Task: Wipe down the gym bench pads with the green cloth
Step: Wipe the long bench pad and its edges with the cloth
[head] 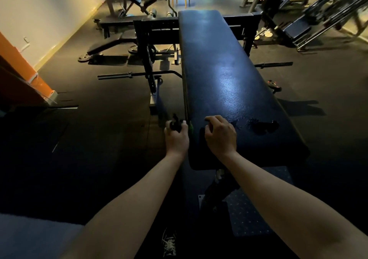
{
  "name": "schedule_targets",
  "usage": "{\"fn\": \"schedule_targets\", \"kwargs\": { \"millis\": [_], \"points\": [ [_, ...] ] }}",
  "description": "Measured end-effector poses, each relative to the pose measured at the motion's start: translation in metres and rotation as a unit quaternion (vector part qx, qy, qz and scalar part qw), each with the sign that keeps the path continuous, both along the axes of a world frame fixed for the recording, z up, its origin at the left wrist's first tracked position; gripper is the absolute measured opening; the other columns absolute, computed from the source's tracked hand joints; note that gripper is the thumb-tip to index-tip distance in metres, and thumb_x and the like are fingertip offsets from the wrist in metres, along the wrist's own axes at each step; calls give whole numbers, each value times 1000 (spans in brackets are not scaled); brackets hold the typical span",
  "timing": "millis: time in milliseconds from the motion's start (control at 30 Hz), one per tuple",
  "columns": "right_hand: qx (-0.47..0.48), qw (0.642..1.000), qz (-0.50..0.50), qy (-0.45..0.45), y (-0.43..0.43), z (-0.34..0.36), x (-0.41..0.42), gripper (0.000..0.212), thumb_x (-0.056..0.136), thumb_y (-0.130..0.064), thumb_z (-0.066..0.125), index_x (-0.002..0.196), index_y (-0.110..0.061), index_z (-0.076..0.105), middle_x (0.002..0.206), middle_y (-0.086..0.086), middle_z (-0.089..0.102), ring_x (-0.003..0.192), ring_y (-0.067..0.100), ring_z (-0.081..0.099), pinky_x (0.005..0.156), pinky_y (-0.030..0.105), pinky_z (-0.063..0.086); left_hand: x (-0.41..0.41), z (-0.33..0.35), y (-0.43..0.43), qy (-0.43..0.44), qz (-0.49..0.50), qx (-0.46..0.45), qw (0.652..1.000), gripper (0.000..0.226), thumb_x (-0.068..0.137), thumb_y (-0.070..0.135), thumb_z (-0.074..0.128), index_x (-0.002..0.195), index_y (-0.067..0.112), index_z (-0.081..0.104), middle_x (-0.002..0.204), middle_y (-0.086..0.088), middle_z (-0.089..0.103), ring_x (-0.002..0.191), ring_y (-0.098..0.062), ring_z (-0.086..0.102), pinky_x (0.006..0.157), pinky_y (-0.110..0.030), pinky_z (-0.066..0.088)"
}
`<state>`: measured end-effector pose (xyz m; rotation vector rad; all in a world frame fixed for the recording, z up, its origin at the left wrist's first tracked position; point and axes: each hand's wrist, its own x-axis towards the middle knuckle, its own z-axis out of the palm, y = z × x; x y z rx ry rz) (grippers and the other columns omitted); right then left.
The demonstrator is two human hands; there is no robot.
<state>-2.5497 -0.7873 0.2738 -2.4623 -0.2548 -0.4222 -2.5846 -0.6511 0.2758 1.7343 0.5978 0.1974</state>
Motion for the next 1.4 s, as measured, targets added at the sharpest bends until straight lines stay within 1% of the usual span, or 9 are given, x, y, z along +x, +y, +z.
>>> {"fn": "schedule_targets", "kwargs": {
  "millis": [200, 333, 400, 533, 700, 933, 1033, 1133, 1400],
  "points": [
    [184, 976, 116, -4, -3, 7, 4, 64, 92, -31, 59, 151, -24, 34, 144, 2, 46, 128, 15, 49, 106, 28, 39, 27, 54, -31, -76, -86, -161, 980, 33, 102, 31, 53, 132, 29, 39, 124, -9, 57, 109, -25, 61, 97, -42, 53],
    [264, 957, 122, 12, -4, 14, 13, 67, 79, -10, 64, 143, -12, 47, 132, 7, 42, 118, 15, 52, 106, 23, 42, 33, 53, -39, -66, -164, -169, 970, 50, 89, 59, 49, 123, 25, 62, 116, -7, 68, 110, -21, 63, 105, -48, 47],
    [215, 974, 77, 5, -16, 21, 20, 55, 76, -5, 67, 130, -13, 62, 118, 4, 50, 107, 17, 55, 98, 15, 41, 31, 47, -33, -71, -174, -82, 979, 51, 87, 59, 44, 122, 26, 63, 114, -1, 66, 109, -17, 61, 104, -46, 45],
    [-11, 990, -107, 88, -48, 23, 40, 51, 79, -9, 58, 127, -26, 62, 126, 12, 49, 120, 34, 40, 106, 37, 33, 24, 13, -7, 23, -158, 146, 976, 78, 91, 43, 64, 156, 25, 23, 157, -8, 29, 142, -32, 26, 117, -50, 30],
    [-132, 970, -113, 169, -30, 17, 39, 49, 93, -48, 51, 132, -19, 47, 136, 17, 37, 129, 36, 30, 107, 45, 27, 5, -7, -9, 84, -184, 84, 976, 91, 93, 55, 60, 160, 19, 10, 164, -9, 15, 149, -31, 13, 119, -47, 21],
    [-130, 983, 15, 126, 17, 17, 54, 28, 97, -20, 51, 121, -7, 56, 123, 22, 51, 113, 39, 47, 96, 40, 36, 5, -11, -6, 59, -189, 80, 977, 98, 87, 49, 72, 159, 12, 17, 159, -12, 22, 147, -29, 19, 121, -43, 23],
    [-127, 973, 155, 113, 49, 23, 46, 30, 93, -21, 56, 122, -13, 60, 116, 16, 53, 110, 36, 50, 92, 41, 42, 10, -16, -6, 29, -165, 39, 985, 84, 68, 51, 80, 137, 12, 51, 135, -15, 56, 126, -32, 53, 107, -51, 44],
    [-130, 964, 206, 107, 45, 25, 49, 31, 89, -20, 62, 120, -17, 64, 112, 12, 53, 107, 33, 53, 90, 43, 48, 9, -15, -2, 44, -171, 70, 982, 84, 70, 48, 81, 137, 8, 50, 137, -11, 55, 128, -27, 51, 109, -33, 40],
    [-100, 987, -78, 96, -44, 11, 68, 31, 86, -6, 55, 115, -13, 64, 118, 18, 53, 109, 38, 51, 96, 39, 41, 9, -20, -1, 50, -183, 88, 978, 109, 79, 54, 78, 158, 11, 17, 159, -11, 23, 148, -25, 19, 122, -37, 21]
  ]
}}
